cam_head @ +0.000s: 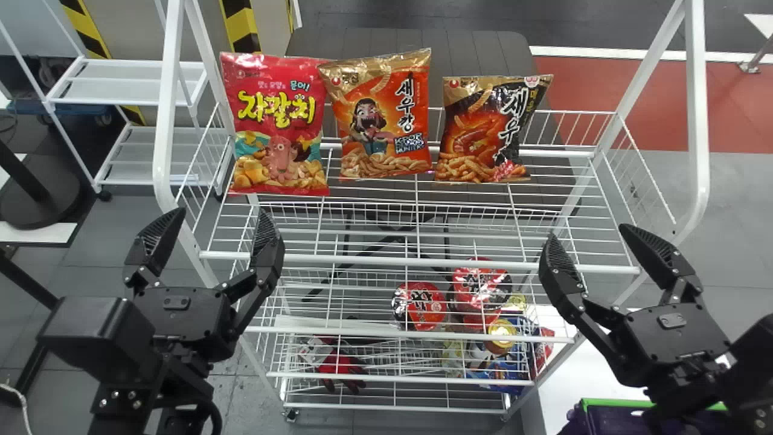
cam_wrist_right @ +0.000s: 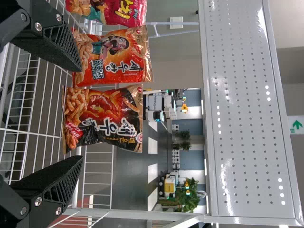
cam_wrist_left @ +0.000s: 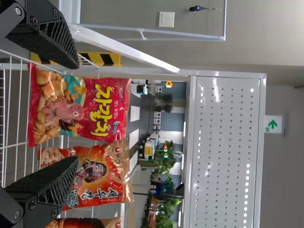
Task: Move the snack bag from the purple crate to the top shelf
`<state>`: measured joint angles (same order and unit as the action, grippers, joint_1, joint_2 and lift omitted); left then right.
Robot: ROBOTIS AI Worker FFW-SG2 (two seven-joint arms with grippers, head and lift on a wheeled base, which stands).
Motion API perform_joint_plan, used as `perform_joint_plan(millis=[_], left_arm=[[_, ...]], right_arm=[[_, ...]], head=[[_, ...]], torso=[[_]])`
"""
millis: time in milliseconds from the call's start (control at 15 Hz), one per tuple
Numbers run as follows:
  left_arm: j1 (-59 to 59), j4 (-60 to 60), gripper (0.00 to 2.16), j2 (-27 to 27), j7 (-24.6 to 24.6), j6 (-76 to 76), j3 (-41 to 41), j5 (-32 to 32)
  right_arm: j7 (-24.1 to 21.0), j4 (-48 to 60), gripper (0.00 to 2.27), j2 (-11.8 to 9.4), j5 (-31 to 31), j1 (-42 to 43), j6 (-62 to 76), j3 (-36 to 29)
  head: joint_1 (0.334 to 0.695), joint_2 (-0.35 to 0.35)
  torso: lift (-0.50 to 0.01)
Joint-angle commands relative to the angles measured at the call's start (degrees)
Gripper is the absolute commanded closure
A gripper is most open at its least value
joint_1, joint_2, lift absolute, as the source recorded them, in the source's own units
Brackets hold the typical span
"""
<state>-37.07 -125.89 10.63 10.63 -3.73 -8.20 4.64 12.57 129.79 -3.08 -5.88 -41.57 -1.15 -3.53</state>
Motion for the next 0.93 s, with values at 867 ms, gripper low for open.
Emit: perform_joint_plan(millis=[867], left_arm=[[0.07, -0.41, 0.15, 0.0, 0.18, 0.0, -0.24, 0.19]], right_arm=[[-1.14, 0.81, 0.18, 0.0, 0.7, -0.18, -0.4, 0.63]], head=[[0.695, -0.017]], torso=[[-0.012]])
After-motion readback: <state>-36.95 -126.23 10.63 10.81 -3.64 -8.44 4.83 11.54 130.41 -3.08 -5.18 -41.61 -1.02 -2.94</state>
